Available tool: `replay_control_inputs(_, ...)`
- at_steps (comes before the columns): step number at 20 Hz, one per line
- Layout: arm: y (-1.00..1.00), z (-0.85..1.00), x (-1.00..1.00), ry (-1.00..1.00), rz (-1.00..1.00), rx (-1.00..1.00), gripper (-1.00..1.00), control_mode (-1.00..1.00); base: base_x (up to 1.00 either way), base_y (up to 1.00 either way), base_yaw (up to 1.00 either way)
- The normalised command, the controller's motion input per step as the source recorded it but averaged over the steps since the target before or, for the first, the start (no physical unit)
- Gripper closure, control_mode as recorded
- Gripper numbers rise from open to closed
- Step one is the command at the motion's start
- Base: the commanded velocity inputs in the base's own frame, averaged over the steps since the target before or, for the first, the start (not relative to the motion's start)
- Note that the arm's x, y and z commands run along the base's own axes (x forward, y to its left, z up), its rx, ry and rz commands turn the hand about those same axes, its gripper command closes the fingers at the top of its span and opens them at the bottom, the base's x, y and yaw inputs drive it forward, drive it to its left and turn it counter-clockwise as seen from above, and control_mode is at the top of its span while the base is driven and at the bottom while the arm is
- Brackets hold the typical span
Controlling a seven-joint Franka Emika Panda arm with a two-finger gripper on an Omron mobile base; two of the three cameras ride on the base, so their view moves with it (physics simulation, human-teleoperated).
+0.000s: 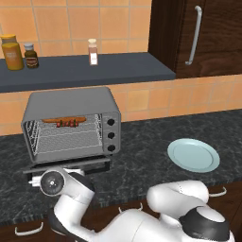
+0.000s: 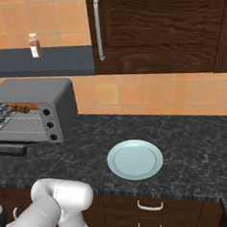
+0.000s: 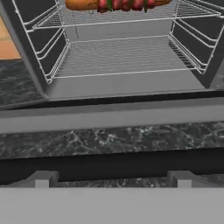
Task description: Pick up the kebab skewer and baguette bread, and place them inside the toaster oven. Close the toaster oven door and start by setting the timer.
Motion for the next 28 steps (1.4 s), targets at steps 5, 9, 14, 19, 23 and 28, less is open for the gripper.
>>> replay_control_inputs(5, -0.19, 0.44, 0.40, -0.03, -0.02, 0.04, -1.00, -1.00, 0.00, 0.00, 0.00)
replay_control_inputs(9, -0.19, 0.37, 0.48, -0.01, -0.01, 0.05, -1.00, -1.00, 0.00, 0.00, 0.00)
replay_control_inputs(14, -0.20, 0.34, 0.52, -0.02, -0.02, 0.04, -1.00, -1.00, 0.00, 0.00, 0.00)
replay_control_inputs(19, -0.18, 0.22, 0.57, -0.05, -0.02, 0.02, -1.00, -1.00, 0.00, 0.00, 0.00)
replay_control_inputs(23, -0.18, 0.17, 0.61, -0.06, -0.01, 0.02, -1.00, -1.00, 0.00, 0.00, 0.00)
replay_control_inputs(28, -0.15, 0.11, 0.64, -0.08, 0.00, 0.01, -1.00, -1.00, 0.00, 0.00, 0.00)
